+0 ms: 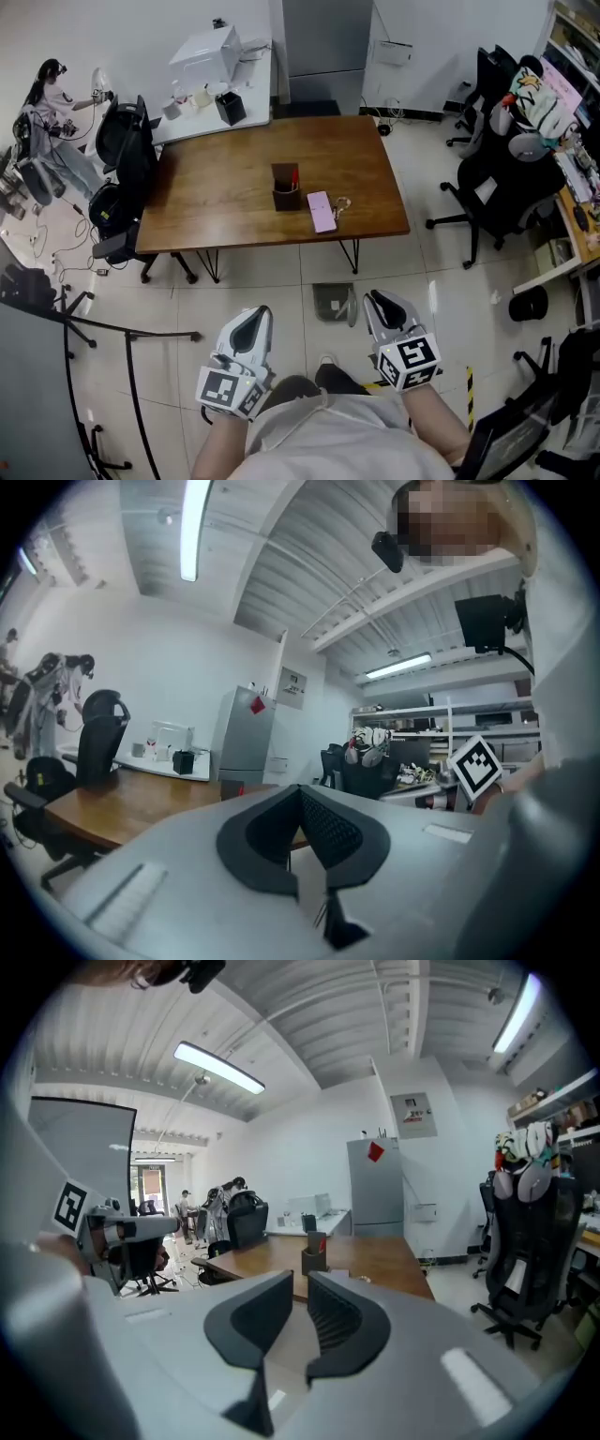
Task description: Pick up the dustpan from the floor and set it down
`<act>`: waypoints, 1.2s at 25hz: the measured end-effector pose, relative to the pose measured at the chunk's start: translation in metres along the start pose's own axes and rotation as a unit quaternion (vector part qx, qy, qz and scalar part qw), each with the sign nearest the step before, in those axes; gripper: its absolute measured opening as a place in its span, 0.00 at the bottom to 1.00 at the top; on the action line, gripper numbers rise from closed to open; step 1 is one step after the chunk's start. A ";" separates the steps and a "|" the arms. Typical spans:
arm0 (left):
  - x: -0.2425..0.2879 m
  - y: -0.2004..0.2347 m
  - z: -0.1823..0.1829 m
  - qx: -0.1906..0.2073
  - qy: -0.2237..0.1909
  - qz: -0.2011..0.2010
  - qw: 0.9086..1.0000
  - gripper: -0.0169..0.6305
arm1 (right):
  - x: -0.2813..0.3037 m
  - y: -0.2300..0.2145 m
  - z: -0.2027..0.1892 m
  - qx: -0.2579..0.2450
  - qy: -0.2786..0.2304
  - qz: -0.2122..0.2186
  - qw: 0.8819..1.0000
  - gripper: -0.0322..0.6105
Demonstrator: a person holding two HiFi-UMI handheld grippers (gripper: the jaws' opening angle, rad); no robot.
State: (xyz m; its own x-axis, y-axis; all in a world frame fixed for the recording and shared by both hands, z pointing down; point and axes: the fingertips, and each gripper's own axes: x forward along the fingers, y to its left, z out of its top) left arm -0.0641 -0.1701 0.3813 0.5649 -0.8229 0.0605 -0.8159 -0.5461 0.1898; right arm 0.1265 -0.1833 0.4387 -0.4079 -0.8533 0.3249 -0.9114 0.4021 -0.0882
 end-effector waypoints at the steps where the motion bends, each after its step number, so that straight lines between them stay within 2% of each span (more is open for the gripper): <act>1: 0.008 0.006 0.001 -0.010 0.000 -0.001 1.000 0.05 | 0.010 -0.003 -0.005 0.000 0.013 -0.004 1.000 0.14; 4: 0.027 0.021 -0.007 -0.031 0.014 -0.012 0.999 0.05 | 0.040 -0.011 -0.043 0.014 0.085 -0.020 0.996 0.29; 6: 0.036 0.029 -0.018 -0.041 0.036 -0.024 0.998 0.05 | 0.062 -0.019 -0.097 0.035 0.176 -0.032 0.983 0.46; 8: 0.043 0.037 -0.032 -0.049 0.054 -0.034 0.997 0.05 | 0.084 -0.030 -0.160 0.060 0.272 -0.044 0.959 0.55; 11: 0.052 0.056 -0.061 -0.062 0.079 -0.031 0.994 0.05 | 0.114 -0.053 -0.243 0.105 0.383 -0.079 0.914 0.56; 15: 0.056 0.078 -0.104 -0.076 0.105 -0.020 0.991 0.05 | 0.133 -0.069 -0.320 0.156 0.479 -0.098 0.858 0.55; 17: 0.057 0.088 -0.118 -0.080 0.109 -0.011 0.991 0.05 | 0.140 -0.066 -0.344 0.189 0.498 -0.093 0.841 0.55; 18: 0.058 0.092 -0.123 -0.081 0.108 -0.008 0.991 0.05 | 0.144 -0.064 -0.351 0.204 0.498 -0.089 0.838 0.52; 20: 0.060 0.099 -0.129 -0.081 0.105 -0.003 0.991 0.05 | 0.155 -0.059 -0.352 0.227 0.487 -0.081 0.839 0.40; 22: 0.062 0.103 -0.135 -0.081 0.105 -0.001 0.991 0.05 | 0.167 -0.056 -0.347 0.226 0.479 -0.076 0.845 0.12; 26: 0.062 0.100 -0.137 -0.084 0.104 -0.010 0.991 0.05 | 0.168 -0.050 -0.342 0.211 0.478 -0.064 0.851 0.09; 30: 0.056 0.090 -0.117 -0.080 0.102 -0.026 0.991 0.05 | 0.145 -0.041 -0.318 0.187 0.476 -0.057 0.858 0.07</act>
State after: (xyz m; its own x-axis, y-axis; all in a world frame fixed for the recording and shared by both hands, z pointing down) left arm -0.0915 -0.2468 0.5161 0.6322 -0.7367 0.2397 -0.7641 -0.5416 0.3505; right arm 0.1220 -0.2184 0.7886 -0.2484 -0.1512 0.9568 -0.9686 0.0476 -0.2439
